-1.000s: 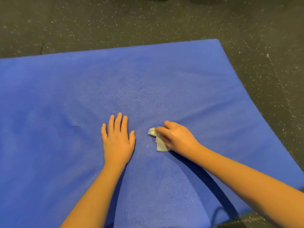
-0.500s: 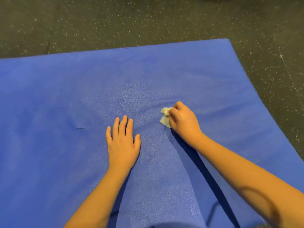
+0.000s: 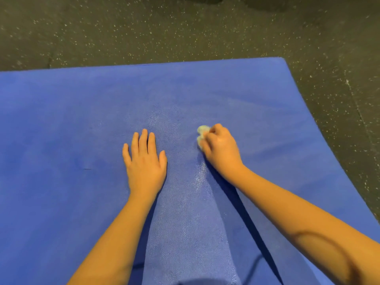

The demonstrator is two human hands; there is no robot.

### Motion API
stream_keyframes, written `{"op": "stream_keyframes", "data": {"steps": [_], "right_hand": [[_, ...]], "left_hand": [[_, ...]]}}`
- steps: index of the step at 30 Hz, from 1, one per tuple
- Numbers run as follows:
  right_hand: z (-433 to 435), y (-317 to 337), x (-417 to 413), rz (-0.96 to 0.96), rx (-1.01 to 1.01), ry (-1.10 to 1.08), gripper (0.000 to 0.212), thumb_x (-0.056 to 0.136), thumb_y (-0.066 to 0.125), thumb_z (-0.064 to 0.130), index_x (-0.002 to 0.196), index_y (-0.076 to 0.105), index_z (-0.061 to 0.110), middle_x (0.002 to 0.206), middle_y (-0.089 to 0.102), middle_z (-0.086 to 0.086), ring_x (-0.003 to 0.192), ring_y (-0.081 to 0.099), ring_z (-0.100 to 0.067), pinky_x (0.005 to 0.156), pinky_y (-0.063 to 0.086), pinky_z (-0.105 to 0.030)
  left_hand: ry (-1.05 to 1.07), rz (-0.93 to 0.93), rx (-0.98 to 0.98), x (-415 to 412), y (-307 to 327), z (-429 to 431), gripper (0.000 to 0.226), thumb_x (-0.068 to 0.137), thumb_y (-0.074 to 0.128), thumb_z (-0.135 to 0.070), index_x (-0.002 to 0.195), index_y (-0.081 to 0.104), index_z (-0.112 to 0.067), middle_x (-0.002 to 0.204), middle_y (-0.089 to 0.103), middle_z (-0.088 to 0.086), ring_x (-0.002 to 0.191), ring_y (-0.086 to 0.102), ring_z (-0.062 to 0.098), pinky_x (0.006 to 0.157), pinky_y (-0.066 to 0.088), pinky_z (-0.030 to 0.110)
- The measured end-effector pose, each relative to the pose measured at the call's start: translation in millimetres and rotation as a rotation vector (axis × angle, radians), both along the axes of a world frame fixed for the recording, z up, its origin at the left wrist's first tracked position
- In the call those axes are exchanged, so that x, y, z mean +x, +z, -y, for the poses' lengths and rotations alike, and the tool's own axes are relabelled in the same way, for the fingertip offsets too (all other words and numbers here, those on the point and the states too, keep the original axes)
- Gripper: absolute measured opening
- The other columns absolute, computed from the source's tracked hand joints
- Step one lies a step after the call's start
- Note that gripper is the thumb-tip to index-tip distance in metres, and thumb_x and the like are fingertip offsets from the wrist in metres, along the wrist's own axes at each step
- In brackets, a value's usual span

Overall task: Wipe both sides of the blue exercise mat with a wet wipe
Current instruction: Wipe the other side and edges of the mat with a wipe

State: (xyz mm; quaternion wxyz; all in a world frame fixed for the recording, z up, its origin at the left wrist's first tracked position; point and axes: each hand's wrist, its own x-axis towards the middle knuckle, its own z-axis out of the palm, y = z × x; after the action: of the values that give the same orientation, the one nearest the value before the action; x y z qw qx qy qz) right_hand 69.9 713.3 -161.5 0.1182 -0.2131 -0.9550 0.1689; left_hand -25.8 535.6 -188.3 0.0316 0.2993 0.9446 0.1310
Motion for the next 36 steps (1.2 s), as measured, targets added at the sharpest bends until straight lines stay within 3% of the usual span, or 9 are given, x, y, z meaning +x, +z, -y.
{"op": "stream_keyframes", "data": {"steps": [4,7,10,16,22,24,27,33,36], "right_hand": [[16.9,4.1,11.1,0.103,0.052,0.487,0.022,0.089,0.052,0.022,0.08,0.064,0.006,0.08,0.057,-0.011,0.064,0.051,-0.029,0.042,0.04,-0.031],[-17.1,0.9,-12.8,-0.016,0.115,0.296,0.017,0.075,0.073,0.013,0.067,0.062,0.003,0.071,0.056,-0.015,0.058,0.052,-0.03,0.039,0.042,-0.031],[-21.1,0.4,-36.6,-0.11,0.013,-0.093,0.032,0.082,0.058,0.018,0.059,0.054,-0.002,0.069,0.051,-0.018,0.06,0.049,-0.032,0.04,0.042,-0.035],[-2.1,-4.2,-23.0,0.012,0.093,0.48,0.02,0.087,0.054,0.016,0.076,0.062,0.001,0.079,0.056,-0.013,0.063,0.047,-0.027,0.044,0.032,-0.029],[-51.6,-12.2,-77.7,-0.047,0.0,-0.104,0.029,0.081,0.058,0.005,0.058,0.042,0.003,0.068,0.039,-0.007,0.06,0.04,-0.024,0.046,0.03,-0.031],[-34.1,-11.5,-82.6,-0.055,-0.042,0.028,0.029,0.078,0.053,-0.003,0.06,0.032,0.005,0.062,0.034,-0.011,0.055,0.029,-0.027,0.05,0.022,-0.028],[-28.0,-5.4,-72.9,0.003,0.052,0.389,0.031,0.092,0.046,0.017,0.071,0.057,-0.003,0.075,0.054,-0.016,0.06,0.045,-0.029,0.042,0.028,-0.025],[-80.5,-11.8,-125.3,-0.027,0.074,-0.165,0.026,0.085,0.059,0.006,0.065,0.054,-0.008,0.077,0.049,-0.019,0.071,0.048,-0.034,0.051,0.038,-0.036],[-58.6,-11.9,-125.4,-0.045,0.021,0.143,0.029,0.087,0.053,0.014,0.066,0.055,-0.007,0.074,0.049,-0.018,0.064,0.046,-0.031,0.047,0.034,-0.033]], "left_hand": [[0.002,-0.019,0.0,-2.4,0.4,-1.2,0.061,0.091,0.031,-0.038,0.136,0.051,-0.003,0.145,0.046,0.015,0.138,0.036,0.035,0.111,0.025,0.057],[-0.006,-0.006,0.037,-6.6,2.4,-3.6,0.058,0.087,0.034,-0.038,0.126,0.057,-0.001,0.137,0.052,0.017,0.13,0.043,0.039,0.107,0.028,0.058],[0.025,0.019,0.124,-27.5,7.6,-18.4,0.05,0.09,0.04,-0.035,0.119,0.057,0.001,0.13,0.052,0.018,0.129,0.042,0.04,0.111,0.024,0.058],[0.079,-0.03,0.021,-58.7,-4.1,-47.5,0.058,0.096,0.035,-0.035,0.145,0.04,-0.005,0.154,0.034,0.013,0.145,0.024,0.033,0.117,0.016,0.053],[0.096,-0.047,0.043,-56.9,-4.9,-47.5,0.058,0.095,0.033,-0.037,0.143,0.042,-0.005,0.152,0.037,0.012,0.144,0.026,0.032,0.117,0.018,0.053],[0.098,-0.049,0.055,-56.8,-5.4,-47.2,0.059,0.095,0.031,-0.038,0.143,0.044,-0.006,0.151,0.039,0.012,0.143,0.027,0.032,0.117,0.018,0.052],[0.103,-0.063,0.055,-57.6,-4.9,-48.8,0.06,0.094,0.03,-0.038,0.142,0.045,-0.006,0.15,0.04,0.012,0.143,0.029,0.032,0.116,0.019,0.052],[0.101,-0.08,-0.011,-60.4,-6.2,-52.6,0.056,0.09,0.037,-0.034,0.133,0.054,-0.001,0.141,0.05,0.016,0.133,0.042,0.039,0.108,0.03,0.057],[0.135,-0.07,-0.003,-68.4,-1.0,-66.3,0.043,0.087,0.052,-0.027,0.117,0.059,0.003,0.13,0.055,0.02,0.121,0.049,0.044,0.101,0.038,0.058]]}}
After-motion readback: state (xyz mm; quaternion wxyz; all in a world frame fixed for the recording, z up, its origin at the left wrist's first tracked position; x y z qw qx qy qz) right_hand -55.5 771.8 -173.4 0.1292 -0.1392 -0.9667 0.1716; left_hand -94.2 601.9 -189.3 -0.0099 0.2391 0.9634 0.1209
